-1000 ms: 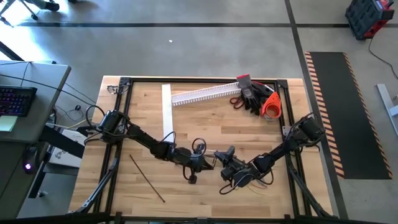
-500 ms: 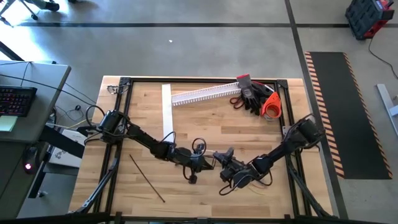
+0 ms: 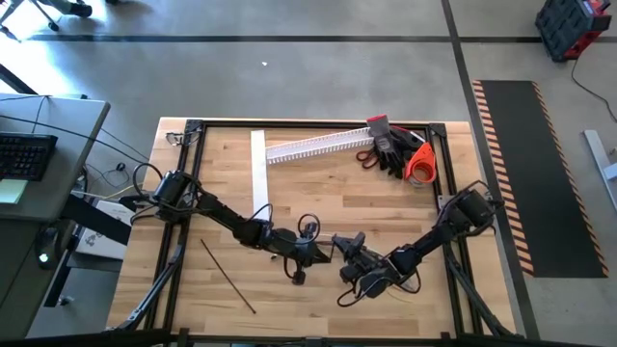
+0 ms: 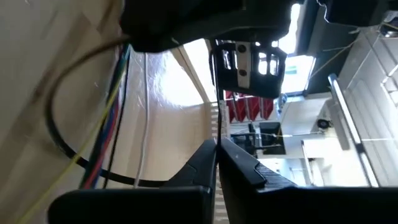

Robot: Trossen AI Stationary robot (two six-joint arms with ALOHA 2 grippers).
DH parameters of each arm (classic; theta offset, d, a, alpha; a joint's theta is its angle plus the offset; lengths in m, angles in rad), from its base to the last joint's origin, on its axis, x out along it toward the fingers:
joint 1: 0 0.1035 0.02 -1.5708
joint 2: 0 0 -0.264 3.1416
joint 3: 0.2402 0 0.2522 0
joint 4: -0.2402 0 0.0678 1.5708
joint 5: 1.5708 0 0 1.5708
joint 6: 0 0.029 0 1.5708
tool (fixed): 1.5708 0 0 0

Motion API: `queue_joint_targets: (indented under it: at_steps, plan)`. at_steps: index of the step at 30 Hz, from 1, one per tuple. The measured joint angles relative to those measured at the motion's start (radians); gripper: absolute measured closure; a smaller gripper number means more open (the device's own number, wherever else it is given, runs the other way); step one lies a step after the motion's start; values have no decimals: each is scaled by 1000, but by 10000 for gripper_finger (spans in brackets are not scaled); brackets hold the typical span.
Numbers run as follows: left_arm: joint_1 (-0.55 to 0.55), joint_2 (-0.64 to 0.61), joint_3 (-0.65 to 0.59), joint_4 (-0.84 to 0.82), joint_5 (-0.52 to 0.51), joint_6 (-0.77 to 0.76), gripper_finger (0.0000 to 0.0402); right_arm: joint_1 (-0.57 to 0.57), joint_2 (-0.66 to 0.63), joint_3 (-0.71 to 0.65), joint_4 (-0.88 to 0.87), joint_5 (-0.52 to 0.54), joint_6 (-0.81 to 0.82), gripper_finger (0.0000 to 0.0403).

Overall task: Ziptie cables
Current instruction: Wrap the cable wires with the black zip tie

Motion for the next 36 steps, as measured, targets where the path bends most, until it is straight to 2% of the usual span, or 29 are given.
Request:
queue_joint_targets:
  at_steps: [13, 19, 28, 36]
  plan:
    - [1, 0, 0, 1, 0, -3, 402, -6, 0, 17, 44, 1, 4, 403]
    - [1, 0, 0, 2, 0, -3, 402, -6, 15, 48, 36, 2, -79, 403]
    - [1, 0, 0, 1, 0, -2, 402, -6, 17, 49, 2, 57, -44, 403]
    - [1, 0, 0, 1, 0, -7, 402, 14, 17, 49, 2, 28, -44, 403]
